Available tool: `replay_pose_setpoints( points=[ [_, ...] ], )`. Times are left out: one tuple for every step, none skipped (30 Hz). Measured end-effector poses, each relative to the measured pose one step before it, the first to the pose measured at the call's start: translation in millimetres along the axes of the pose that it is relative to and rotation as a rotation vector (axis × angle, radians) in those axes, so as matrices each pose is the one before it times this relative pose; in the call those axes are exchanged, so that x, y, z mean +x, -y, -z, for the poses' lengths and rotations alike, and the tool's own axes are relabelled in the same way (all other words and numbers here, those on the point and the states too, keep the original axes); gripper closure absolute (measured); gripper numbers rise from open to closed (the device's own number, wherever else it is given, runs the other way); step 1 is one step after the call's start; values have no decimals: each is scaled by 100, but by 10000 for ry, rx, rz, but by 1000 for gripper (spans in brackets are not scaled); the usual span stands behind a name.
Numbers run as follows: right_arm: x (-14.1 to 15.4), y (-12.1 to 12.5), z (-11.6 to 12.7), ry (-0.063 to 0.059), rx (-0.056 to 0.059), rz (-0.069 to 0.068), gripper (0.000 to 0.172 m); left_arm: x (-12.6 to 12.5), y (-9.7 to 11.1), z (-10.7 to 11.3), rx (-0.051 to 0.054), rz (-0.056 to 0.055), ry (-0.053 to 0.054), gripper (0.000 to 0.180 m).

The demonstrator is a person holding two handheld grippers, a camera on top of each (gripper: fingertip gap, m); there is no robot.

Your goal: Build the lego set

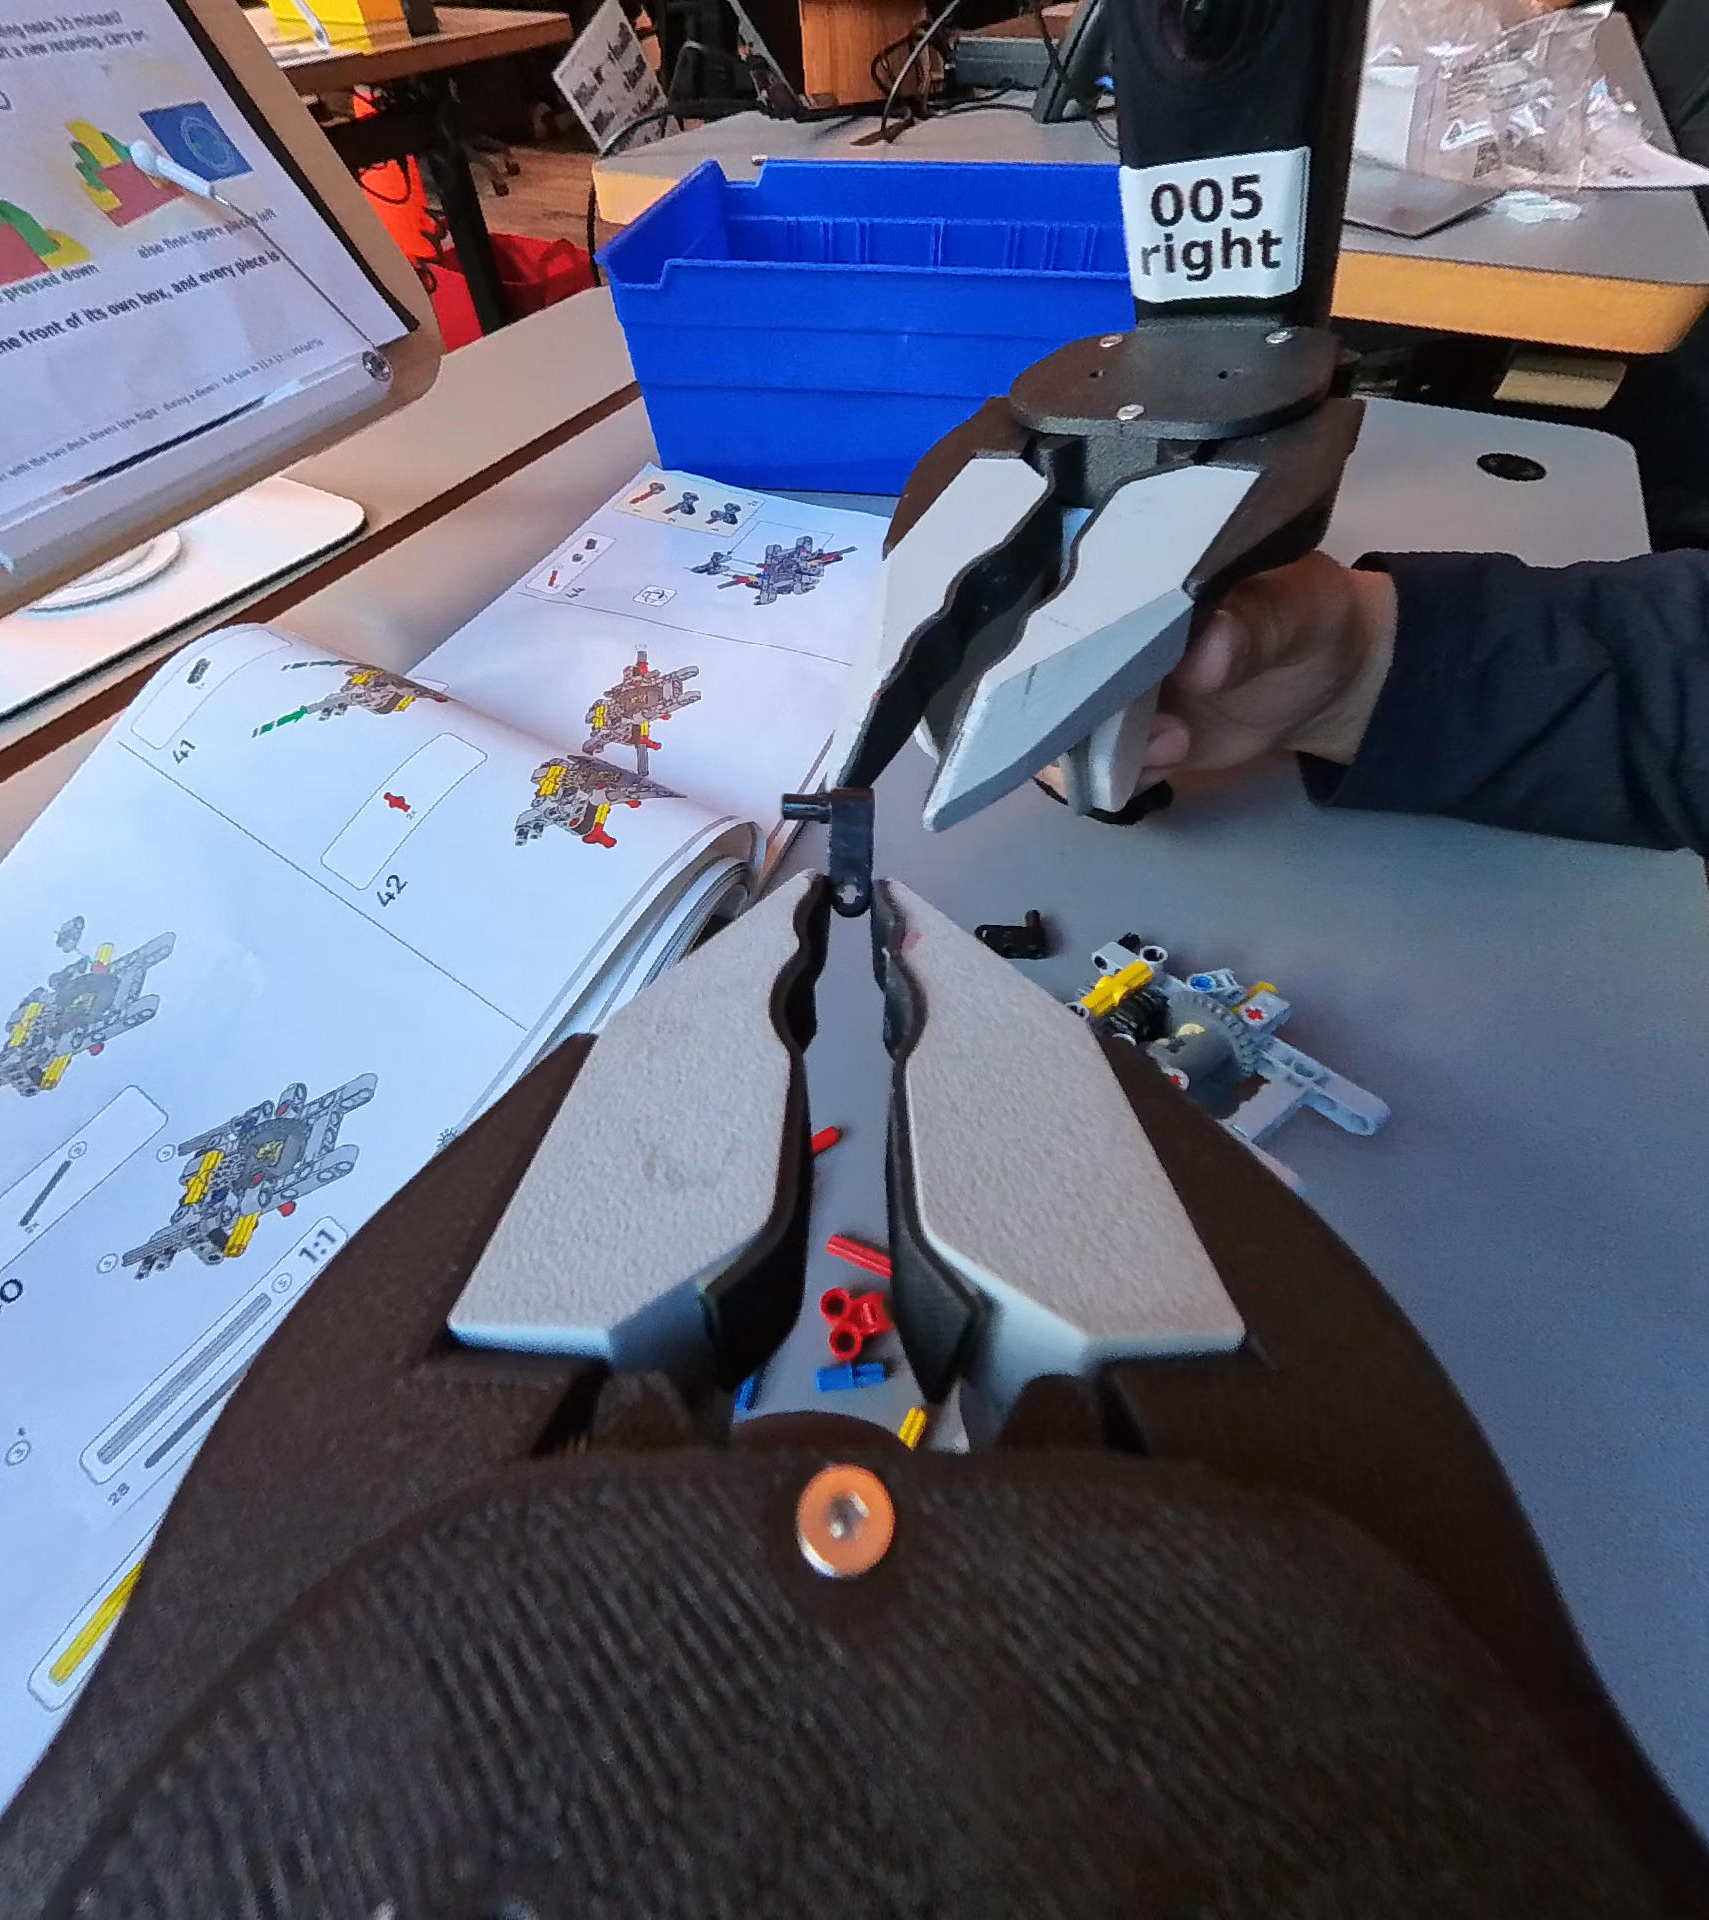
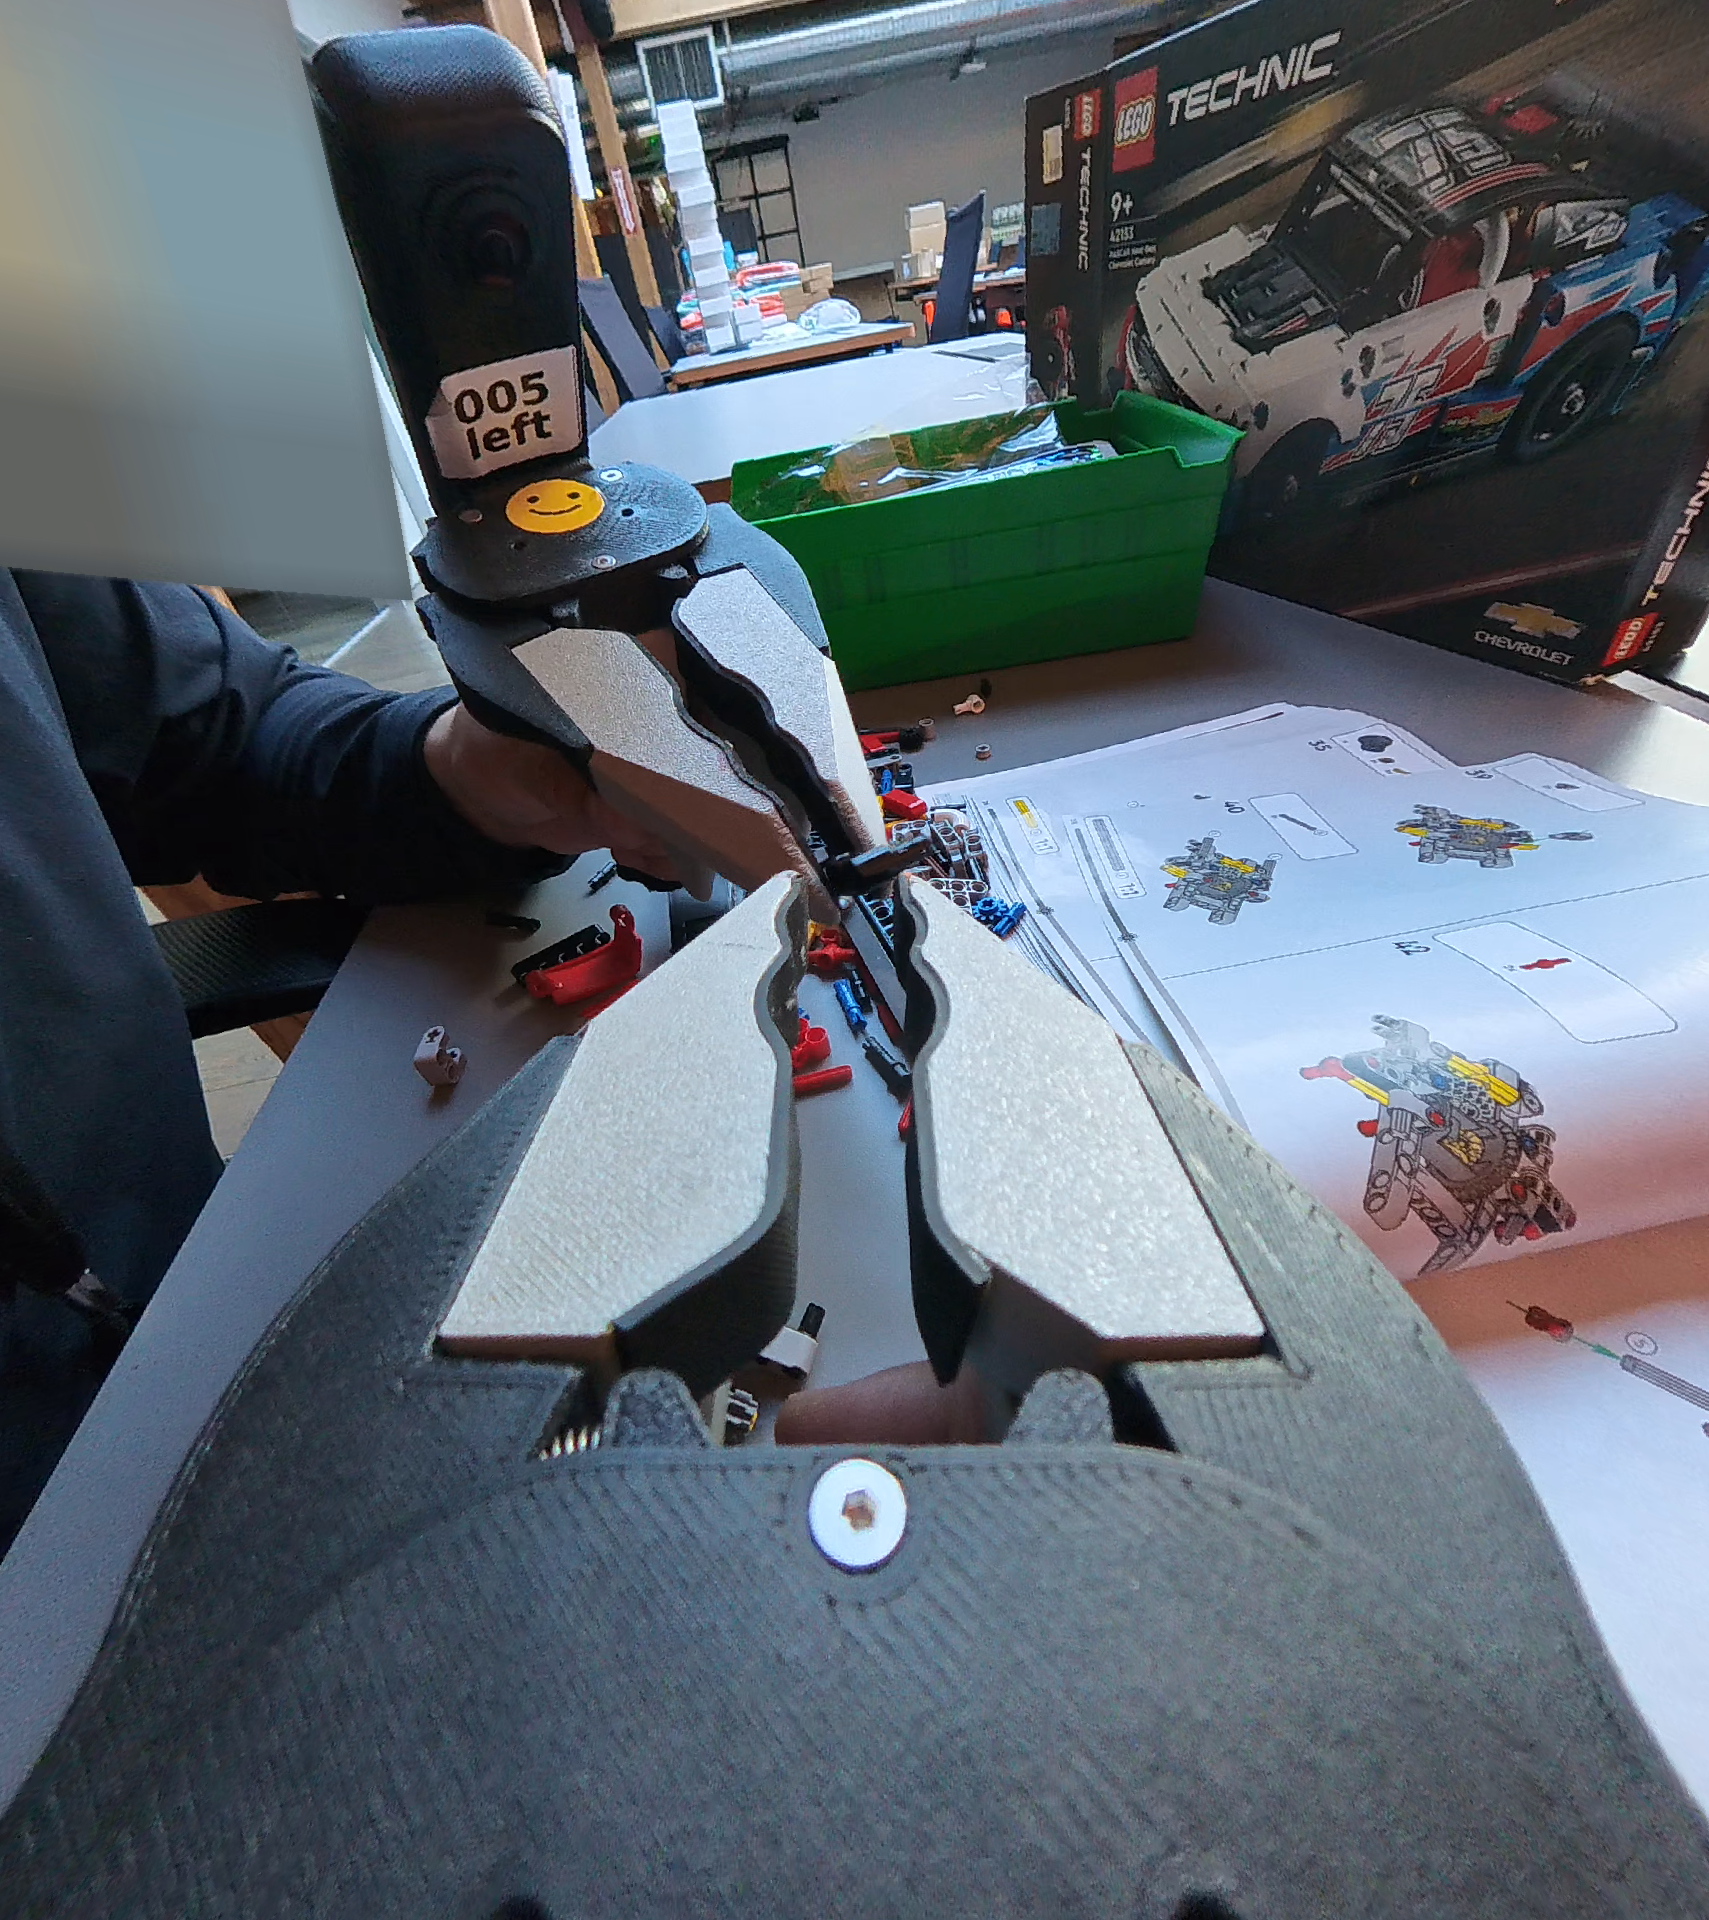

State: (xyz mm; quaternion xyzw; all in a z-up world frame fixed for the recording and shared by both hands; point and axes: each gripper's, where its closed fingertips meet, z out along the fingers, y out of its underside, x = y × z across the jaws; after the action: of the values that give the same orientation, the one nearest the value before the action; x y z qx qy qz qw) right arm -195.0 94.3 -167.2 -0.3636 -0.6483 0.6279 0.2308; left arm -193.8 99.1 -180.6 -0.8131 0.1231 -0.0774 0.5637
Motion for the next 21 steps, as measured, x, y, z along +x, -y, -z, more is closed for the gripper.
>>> replay_pose_setpoints(
  points=[
    [4,-14,-11,7,1,-12,159,60,12,-9,7,-11,-12,175],
    [-13,-55,-69,5,-9,-11,159,53,13,6,3,-14,-7,175],
    [-6,-59,-48,10,-20,-10,159,61,6,-7,-8,-23,-14,175],
    [16,-68,-15,14,-20,-7,159,42,6,7,-2,-28,1,175],
    [16,-71,-66,16,-19,-9,159,12,20,10,11,-31,16,175],
    [-25,-52,8,9,-14,-4,159,-1,-3,-4,-5,-21,11,175],
    [-5,-14,-12,4,-4,1,159,-26,-32,1,-19,-6,14,175],
    [35,13,-33,4,2,1,159,-28,-1,5,1,3,8,175],
    [51,9,-69,1,9,-1,159,-36,15,8,17,18,9,175],
    [6,16,-35,2,8,-4,159,-21,2,5,4,15,2,175],
    [-15,4,-9,-6,5,-3,159,-31,-15,-4,-5,0,7,175],
    [13,47,7,-11,5,-4,159,-18,2,-1,1,-7,9,175],
    [-15,14,51,-5,2,-4,159,8,3,-1,2,0,-6,175],
    [-5,-15,-12,-6,-3,0,159,69,7,-3,15,28,-62,175],
    [40,-28,-18,-27,-7,11,159,232,23,2,30,105,-220,175],
    [82,-28,50,-19,-1,6,158,198,20,3,50,213,-257,175],
    [1,-21,74,51,11,-8,157,89,-5,26,59,278,-244,175],
    [-153,-9,46,115,3,-7,156,59,3,42,49,313,-260,175],
    [-244,-7,27,120,-7,13,154,149,33,58,55,339,-334,175],
    [-128,-17,-21,69,-24,23,152,276,114,91,94,345,-402,175],
    [-166,-8,23,49,-20,30,149,409,322,139,201,323,-447,175]
  ],
)
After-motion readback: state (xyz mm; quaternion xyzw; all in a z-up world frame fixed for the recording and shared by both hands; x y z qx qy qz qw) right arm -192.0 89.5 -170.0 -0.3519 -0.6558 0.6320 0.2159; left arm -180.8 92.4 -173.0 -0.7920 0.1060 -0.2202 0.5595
